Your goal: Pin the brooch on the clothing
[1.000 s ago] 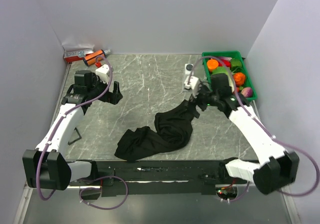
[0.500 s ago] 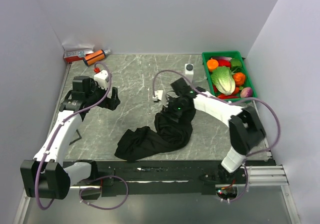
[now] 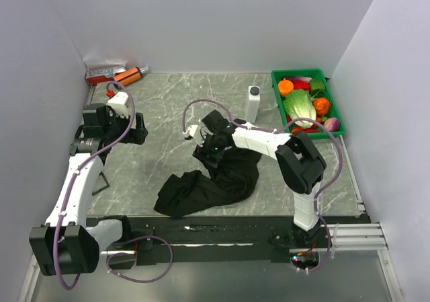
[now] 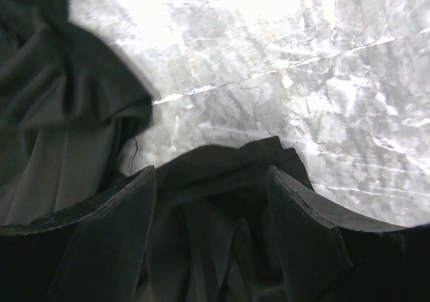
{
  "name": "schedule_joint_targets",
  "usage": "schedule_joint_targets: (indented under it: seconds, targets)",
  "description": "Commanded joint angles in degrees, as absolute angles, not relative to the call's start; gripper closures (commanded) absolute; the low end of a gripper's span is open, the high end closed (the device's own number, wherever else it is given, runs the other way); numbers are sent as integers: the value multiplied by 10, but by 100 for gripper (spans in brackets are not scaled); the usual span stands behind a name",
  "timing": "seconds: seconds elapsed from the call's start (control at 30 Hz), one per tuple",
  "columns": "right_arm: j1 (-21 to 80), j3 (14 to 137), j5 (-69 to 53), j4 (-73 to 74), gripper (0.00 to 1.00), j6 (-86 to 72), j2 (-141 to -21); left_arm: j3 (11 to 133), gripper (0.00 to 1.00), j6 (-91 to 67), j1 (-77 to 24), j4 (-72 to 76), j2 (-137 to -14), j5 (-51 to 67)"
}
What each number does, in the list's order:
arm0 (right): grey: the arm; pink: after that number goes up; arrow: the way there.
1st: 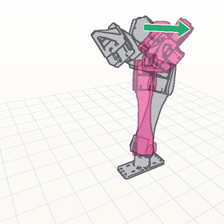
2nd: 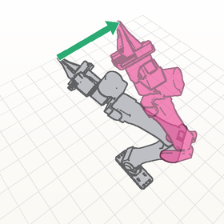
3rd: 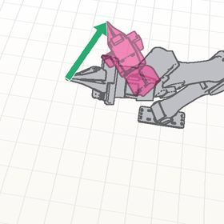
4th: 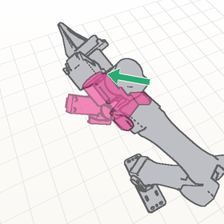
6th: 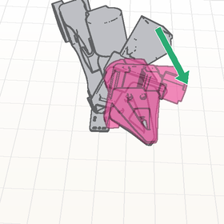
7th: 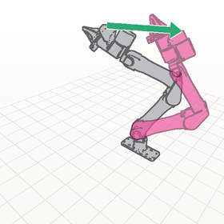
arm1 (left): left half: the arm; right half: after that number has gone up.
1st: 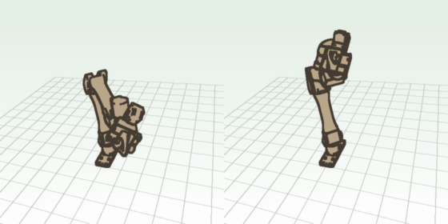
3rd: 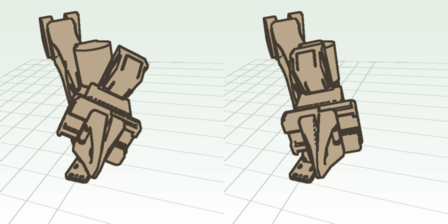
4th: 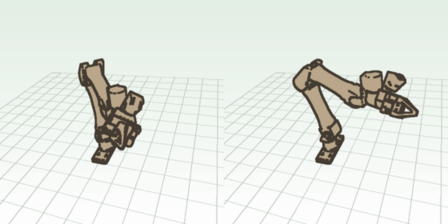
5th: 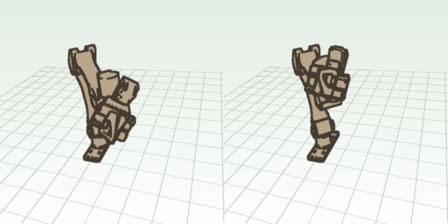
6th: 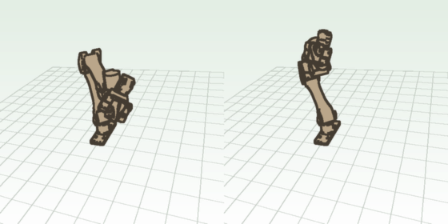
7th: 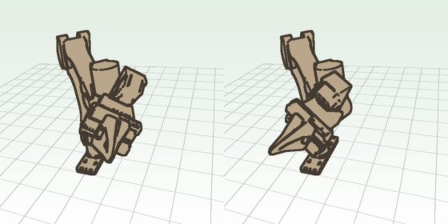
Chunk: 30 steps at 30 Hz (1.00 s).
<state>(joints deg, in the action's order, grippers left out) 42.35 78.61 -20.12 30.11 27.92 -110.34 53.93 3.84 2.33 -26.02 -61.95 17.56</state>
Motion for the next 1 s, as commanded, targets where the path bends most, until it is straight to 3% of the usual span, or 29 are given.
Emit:
schedule_joint_targets:
  seconds: [0.0,0.17,0.27,0.3,0.4,0.7,0.87,0.97]
  targets:
    - [434,817,-168,329,27,214,-1127,559,1,21,35,-246,-604,181]
    - [451,817,-130,352,42,200,-1154,561,1,26,42,-249,-602,178]
    - [452,816,-132,359,66,203,-1152,559,1,30,42,-246,-602,178]
    - [452,819,-137,363,83,211,-1149,559,1,30,42,-245,-605,180]
    - [452,848,-158,358,99,244,-1118,560,1,28,43,-235,-609,182]
    - [453,1064,-385,323,100,364,-996,580,1,4,43,-182,-642,180]
    - [448,1124,-382,317,100,352,-930,605,0,-16,45,-171,-657,177]
    - [418,1080,-352,323,100,340,-863,608,0,-17,46,-162,-652,172]
